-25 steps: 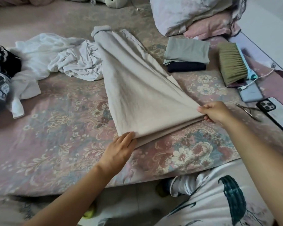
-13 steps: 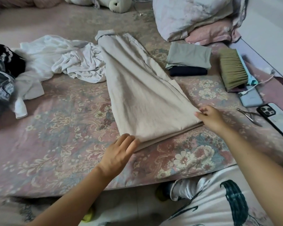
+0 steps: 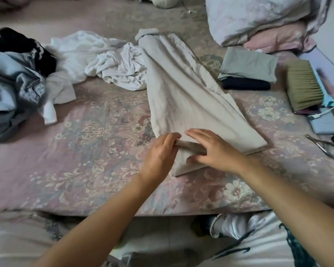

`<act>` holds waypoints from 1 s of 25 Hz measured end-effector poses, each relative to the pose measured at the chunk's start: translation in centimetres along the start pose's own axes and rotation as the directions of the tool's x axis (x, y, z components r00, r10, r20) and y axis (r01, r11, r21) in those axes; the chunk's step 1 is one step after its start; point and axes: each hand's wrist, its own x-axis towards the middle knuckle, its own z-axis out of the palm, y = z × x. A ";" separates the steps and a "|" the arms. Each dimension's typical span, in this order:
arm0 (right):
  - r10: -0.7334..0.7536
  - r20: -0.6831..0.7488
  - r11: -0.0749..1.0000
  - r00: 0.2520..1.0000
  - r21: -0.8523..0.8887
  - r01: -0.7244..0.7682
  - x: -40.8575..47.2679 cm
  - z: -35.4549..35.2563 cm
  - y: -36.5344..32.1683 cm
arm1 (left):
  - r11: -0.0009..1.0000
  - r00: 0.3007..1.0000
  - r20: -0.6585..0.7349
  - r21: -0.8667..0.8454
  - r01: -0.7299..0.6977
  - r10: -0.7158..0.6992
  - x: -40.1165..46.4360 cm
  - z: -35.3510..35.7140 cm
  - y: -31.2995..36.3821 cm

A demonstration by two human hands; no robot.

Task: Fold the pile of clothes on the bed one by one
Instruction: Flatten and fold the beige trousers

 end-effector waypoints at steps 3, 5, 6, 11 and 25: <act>-0.027 -0.215 0.999 0.976 -0.038 0.019 2.9 -0.4 -2.0 | 0.990 0.995 -0.090 -0.135 -0.046 0.034 1.9 -0.5 1.3; 0.038 -0.348 0.998 0.937 0.067 -0.016 4.2 -2.1 -2.1 | 0.965 0.973 -0.173 -0.236 0.111 -0.154 1.8 -0.8 1.9; 0.100 -0.391 0.991 0.915 0.122 -0.057 4.8 -3.2 -2.1 | 0.866 0.911 -0.124 -0.383 0.321 -0.393 1.8 -0.9 2.2; 0.218 -0.514 0.965 0.830 0.240 -0.105 6.7 -7.5 -2.7 | -0.475 0.295 0.680 -0.701 0.533 -0.672 6.3 0.6 0.4; 0.187 -0.585 0.968 0.789 0.247 -0.047 6.6 -9.2 -0.3 | -0.017 0.314 0.262 -0.792 0.611 -0.913 8.6 3.7 -5.7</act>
